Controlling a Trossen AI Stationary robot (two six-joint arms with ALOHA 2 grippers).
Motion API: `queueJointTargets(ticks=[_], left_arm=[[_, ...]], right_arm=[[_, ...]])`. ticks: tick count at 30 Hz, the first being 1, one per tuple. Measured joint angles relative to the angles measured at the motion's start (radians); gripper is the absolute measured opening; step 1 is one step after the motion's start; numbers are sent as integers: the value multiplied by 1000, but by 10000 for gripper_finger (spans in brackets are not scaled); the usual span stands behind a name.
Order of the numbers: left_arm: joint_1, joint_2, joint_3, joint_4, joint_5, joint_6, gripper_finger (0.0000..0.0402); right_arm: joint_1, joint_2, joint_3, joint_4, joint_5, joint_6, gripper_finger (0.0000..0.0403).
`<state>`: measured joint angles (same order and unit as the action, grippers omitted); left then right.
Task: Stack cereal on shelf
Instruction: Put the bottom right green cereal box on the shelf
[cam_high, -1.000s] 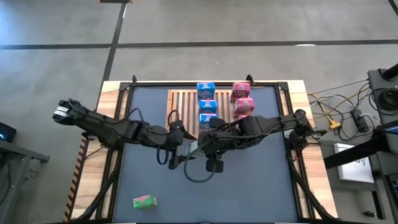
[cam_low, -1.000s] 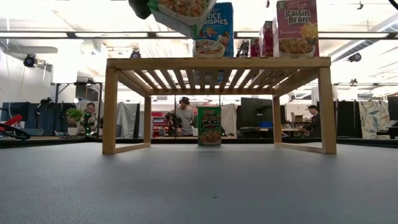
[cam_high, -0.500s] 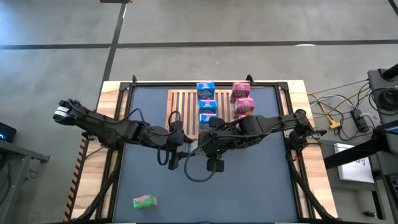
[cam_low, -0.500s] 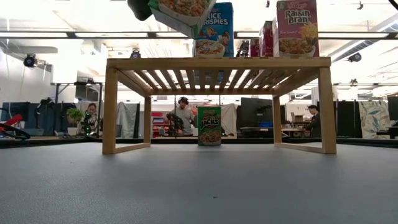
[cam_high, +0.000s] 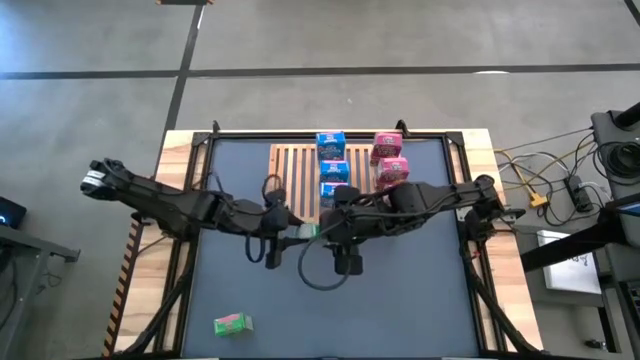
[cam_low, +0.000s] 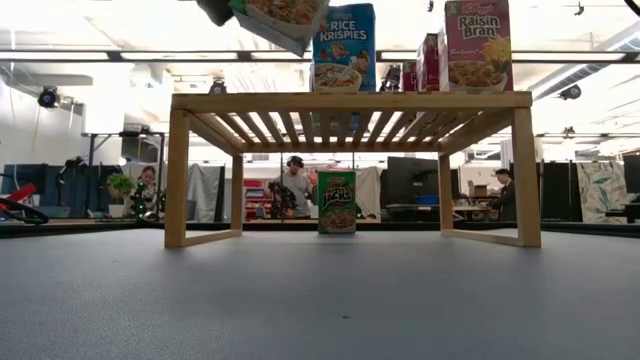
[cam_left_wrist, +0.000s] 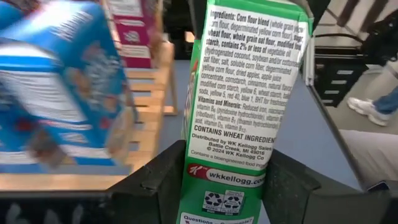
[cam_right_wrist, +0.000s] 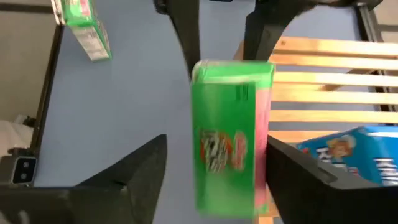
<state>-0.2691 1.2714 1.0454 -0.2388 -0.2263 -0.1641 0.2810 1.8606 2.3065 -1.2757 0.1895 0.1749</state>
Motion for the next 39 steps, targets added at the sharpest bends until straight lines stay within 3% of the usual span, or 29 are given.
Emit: queueJointTargets(ticks=[5, 11, 15, 23, 27, 32, 39], left_arm=[[-1, -106, -17, -52, -62, 57, 161], [42, -288, -137, 13, -115, 141, 162], [112, -412, -292, 177, -33, 189, 162], [281, -588, -589, 498, 181, 206, 162], [359, -611, -673, 620, 316, 182, 162], [396, -574, -704, 658, 340, 171, 162], [406, -486, -706, 723, 375, 173, 162]], right_arm=[[16, -35, 49, -22, 7, -20, 266], [97, -113, 47, -27, 103, -100, 262], [183, -143, 47, 30, 192, -168, 251], [320, -157, 41, 139, 205, -283, 242], [354, -157, 17, 184, 207, -309, 242], [363, -182, -72, 275, 208, -346, 242], [363, -335, -382, 534, 206, -368, 242]])
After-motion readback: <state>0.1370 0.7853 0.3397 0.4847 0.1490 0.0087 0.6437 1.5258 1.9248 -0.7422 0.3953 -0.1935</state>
